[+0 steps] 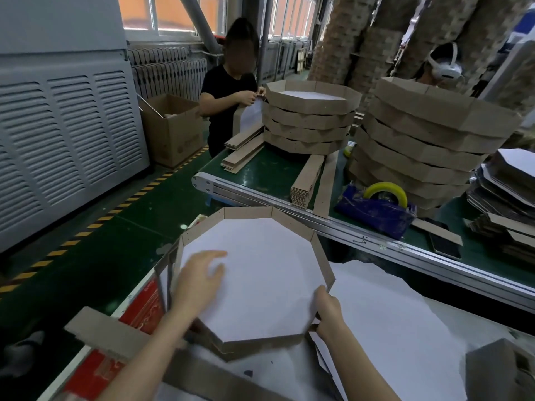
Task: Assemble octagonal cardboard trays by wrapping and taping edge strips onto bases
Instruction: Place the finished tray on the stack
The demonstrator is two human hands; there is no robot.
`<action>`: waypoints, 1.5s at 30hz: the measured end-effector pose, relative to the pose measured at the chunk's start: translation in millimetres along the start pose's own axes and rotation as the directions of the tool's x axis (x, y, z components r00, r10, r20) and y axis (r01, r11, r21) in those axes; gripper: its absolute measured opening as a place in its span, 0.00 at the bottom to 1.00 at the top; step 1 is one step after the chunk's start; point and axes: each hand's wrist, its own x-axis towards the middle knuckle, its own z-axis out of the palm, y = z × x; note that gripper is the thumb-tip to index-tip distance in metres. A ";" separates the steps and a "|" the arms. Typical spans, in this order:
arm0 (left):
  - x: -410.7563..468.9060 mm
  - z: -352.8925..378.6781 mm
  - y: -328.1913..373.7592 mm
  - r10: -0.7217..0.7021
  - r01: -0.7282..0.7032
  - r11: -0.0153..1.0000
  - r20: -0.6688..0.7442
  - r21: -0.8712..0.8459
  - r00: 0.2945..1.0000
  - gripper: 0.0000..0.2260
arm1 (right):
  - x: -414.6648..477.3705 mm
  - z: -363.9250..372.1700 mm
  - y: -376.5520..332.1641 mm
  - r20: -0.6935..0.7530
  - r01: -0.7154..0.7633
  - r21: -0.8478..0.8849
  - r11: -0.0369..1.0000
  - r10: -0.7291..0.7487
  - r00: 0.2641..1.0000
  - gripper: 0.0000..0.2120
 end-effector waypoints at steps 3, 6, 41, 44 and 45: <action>32.1 -17.9 -21.9 -0.303 0.308 0.951 -0.139 0.010 0.943 0.21 | 0.7 2.3 5.6 0.020 -0.032 0.101 0.994 0.030 0.999 0.19; 46.4 -19.1 -40.3 -0.566 0.566 0.824 -0.019 -0.023 0.824 0.29 | 0.8 0.8 6.7 0.033 -0.050 0.132 0.990 0.046 0.998 0.17; 68.2 -50.2 -67.5 -0.551 0.537 0.827 -0.049 -0.168 0.833 0.20 | 1.8 54.1 -4.9 -0.008 0.080 0.233 0.969 -0.080 0.997 0.21; 60.8 -42.8 -76.6 -0.589 0.585 0.804 -0.017 -0.105 0.808 0.20 | 8.6 62.5 -1.9 -0.009 0.066 0.180 0.982 -0.066 0.998 0.22; 58.4 -39.3 -78.2 -0.599 0.597 0.800 -0.014 -0.065 0.801 0.19 | 10.8 64.0 0.1 -0.019 0.057 0.165 0.985 -0.054 0.998 0.22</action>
